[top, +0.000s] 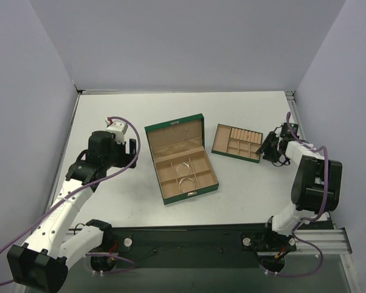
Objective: Organize the mixed jewelry
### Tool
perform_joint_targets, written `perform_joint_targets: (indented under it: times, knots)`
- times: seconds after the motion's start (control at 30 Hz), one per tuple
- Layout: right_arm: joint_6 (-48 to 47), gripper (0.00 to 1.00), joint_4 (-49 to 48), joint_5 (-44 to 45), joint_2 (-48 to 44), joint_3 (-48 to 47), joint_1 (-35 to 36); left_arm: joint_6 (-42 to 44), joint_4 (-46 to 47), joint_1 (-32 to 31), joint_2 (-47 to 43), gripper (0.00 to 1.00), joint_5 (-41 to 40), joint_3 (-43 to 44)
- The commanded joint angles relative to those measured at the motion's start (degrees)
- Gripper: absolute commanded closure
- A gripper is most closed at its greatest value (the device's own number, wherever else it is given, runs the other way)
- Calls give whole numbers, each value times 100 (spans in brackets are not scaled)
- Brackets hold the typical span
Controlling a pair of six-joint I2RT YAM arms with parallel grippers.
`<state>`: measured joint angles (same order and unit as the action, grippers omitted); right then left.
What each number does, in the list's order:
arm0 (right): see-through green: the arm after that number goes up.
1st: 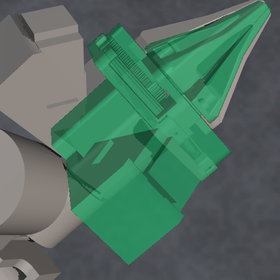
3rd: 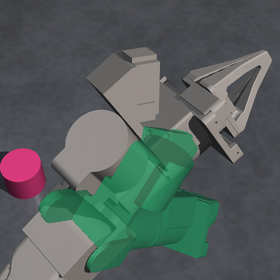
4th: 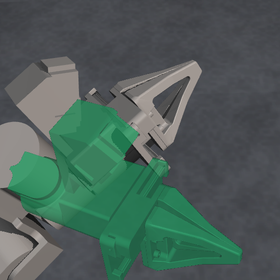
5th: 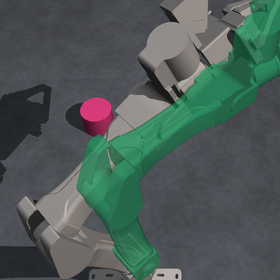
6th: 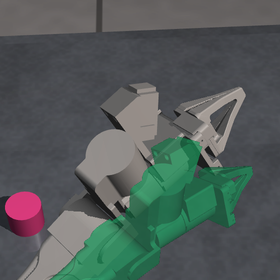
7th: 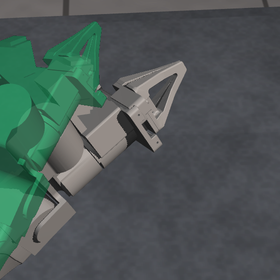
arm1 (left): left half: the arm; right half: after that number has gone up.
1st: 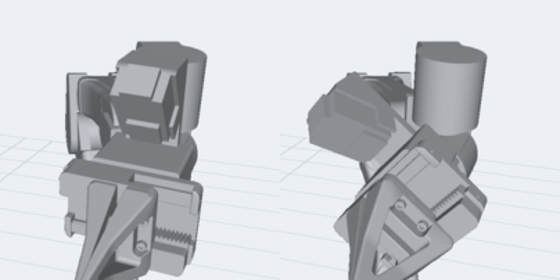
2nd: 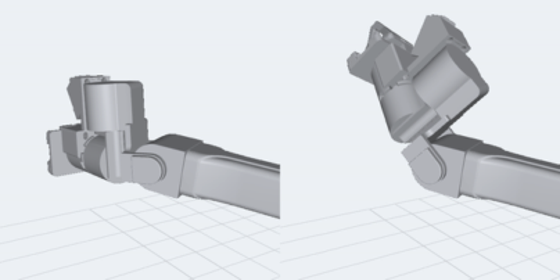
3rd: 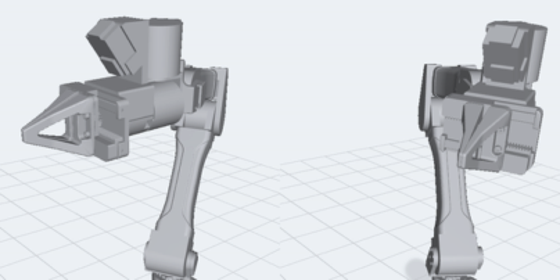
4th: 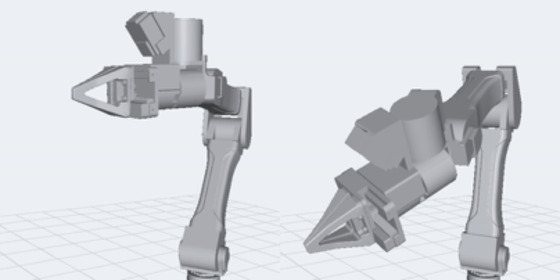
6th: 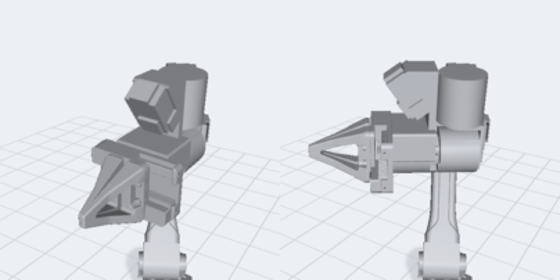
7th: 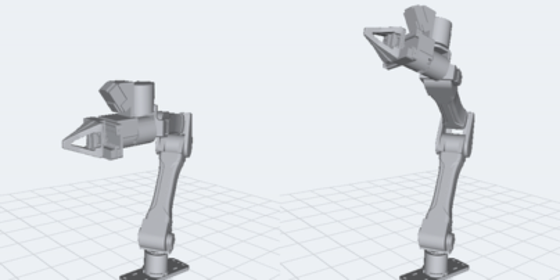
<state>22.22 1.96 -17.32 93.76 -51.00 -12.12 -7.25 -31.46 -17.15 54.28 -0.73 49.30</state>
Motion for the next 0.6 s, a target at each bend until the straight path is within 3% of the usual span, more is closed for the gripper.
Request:
perform_joint_targets:
  times: [0.0,0.57]
  knots:
    - [-139,61,-99,-8,195,-252,-1,48,184,27,12,12,73,45]
    - [-69,60,-398,35,-103,-260,-10,48,176,27,21,12,73,62]
